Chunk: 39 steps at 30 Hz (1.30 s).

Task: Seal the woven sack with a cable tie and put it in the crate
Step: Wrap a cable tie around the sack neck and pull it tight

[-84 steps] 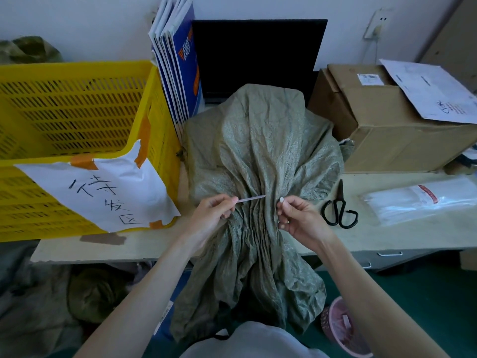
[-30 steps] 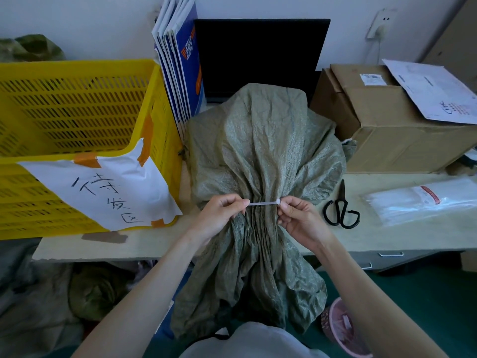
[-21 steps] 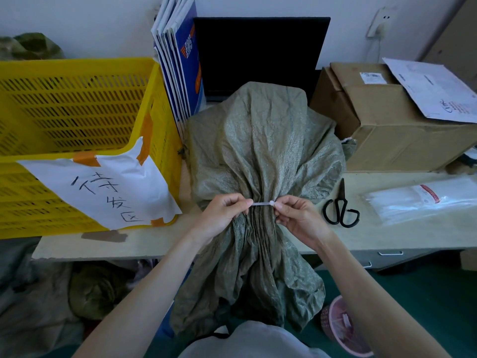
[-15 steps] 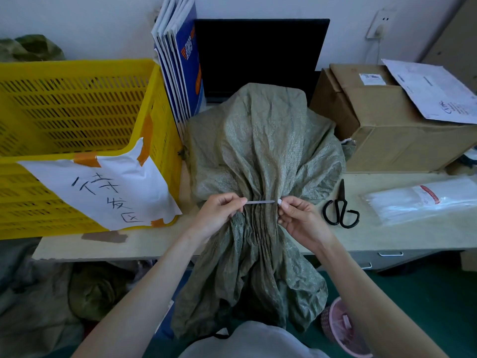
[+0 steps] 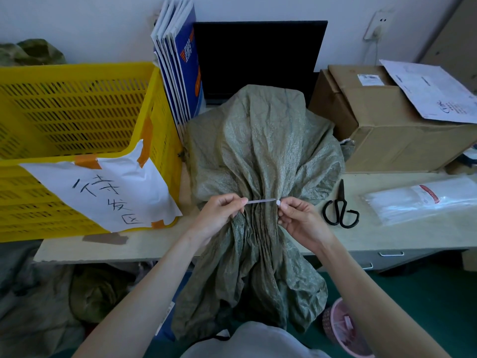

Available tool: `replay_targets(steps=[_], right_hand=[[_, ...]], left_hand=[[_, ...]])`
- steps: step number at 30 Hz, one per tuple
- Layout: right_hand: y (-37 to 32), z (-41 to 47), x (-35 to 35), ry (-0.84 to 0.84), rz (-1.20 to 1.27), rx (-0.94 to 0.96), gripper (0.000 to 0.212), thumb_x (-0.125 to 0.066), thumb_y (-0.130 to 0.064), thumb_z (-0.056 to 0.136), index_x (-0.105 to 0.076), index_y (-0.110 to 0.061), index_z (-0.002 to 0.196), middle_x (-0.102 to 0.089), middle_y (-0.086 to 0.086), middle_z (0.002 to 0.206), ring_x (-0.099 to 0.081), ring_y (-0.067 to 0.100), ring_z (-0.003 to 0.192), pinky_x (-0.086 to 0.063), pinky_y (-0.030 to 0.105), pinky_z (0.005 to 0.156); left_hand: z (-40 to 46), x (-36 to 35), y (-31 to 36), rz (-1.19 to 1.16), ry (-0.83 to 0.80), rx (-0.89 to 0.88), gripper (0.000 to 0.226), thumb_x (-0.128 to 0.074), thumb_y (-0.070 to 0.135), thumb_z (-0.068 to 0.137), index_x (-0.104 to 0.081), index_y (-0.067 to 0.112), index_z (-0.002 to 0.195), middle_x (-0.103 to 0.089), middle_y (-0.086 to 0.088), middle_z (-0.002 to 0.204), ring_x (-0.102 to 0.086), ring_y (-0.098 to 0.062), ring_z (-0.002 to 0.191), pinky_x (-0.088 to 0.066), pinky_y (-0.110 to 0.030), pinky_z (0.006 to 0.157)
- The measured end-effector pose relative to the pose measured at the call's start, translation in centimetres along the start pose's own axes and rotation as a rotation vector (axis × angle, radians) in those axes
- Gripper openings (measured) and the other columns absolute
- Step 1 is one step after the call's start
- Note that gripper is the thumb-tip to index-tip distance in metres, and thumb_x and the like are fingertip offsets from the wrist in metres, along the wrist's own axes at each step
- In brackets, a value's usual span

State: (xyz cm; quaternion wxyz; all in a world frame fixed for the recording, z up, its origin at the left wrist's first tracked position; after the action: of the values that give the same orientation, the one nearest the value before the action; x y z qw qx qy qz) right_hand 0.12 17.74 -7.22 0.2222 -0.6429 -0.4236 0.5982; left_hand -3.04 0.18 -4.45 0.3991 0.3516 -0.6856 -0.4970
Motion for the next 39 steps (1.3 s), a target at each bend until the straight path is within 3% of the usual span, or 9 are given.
replay_targets(steps=[28,34,39], right_hand=[[0.11,-0.26,-0.06,-0.010,-0.001,-0.004,0.030,-0.091,-0.026,0.055,-0.071,-0.009,0.070,-0.058,0.003,0.062,-0.048,0.006,0.050,-0.051,0.019,0.057],[0.01,-0.18,-0.17,0.004,-0.034,-0.012,0.033,-0.092,-0.027,0.053,-0.071,-0.009,0.070,-0.059,0.004,0.062,-0.048,0.007,0.050,-0.050,0.020,0.056],[0.07,-0.03,-0.24,0.007,-0.044,-0.014,0.034,-0.092,-0.028,0.053,-0.070,-0.008,0.070,-0.059,0.004,0.061,-0.048,0.007,0.049,-0.049,0.019,0.056]], left_hand=[[-0.23,-0.11,-0.18,0.039,-0.022,0.002,0.033,-0.056,0.031,0.095,-0.057,0.012,0.067,-0.040,-0.001,0.063,-0.041,-0.010,0.063,-0.034,-0.025,0.074],[-0.04,-0.33,-0.26,0.034,-0.032,0.001,0.033,-0.056,0.033,0.094,-0.058,0.015,0.066,-0.040,-0.005,0.066,-0.041,-0.013,0.066,-0.037,-0.027,0.082],[0.14,-0.55,0.08,0.039,-0.052,0.000,0.035,-0.055,0.033,0.095,-0.056,0.019,0.063,-0.039,-0.001,0.063,-0.040,-0.012,0.065,-0.035,-0.025,0.077]])
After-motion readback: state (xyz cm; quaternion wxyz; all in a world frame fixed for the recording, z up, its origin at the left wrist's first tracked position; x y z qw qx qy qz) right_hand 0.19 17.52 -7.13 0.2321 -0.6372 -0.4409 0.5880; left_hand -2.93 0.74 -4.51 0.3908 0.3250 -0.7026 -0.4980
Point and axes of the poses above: each hand's wrist, its own z-axis towards the middle knuckle, its own x-axis out of the back of the hand, y = z × x, the point moved 7 cm from there along z, towards the middle knuckle
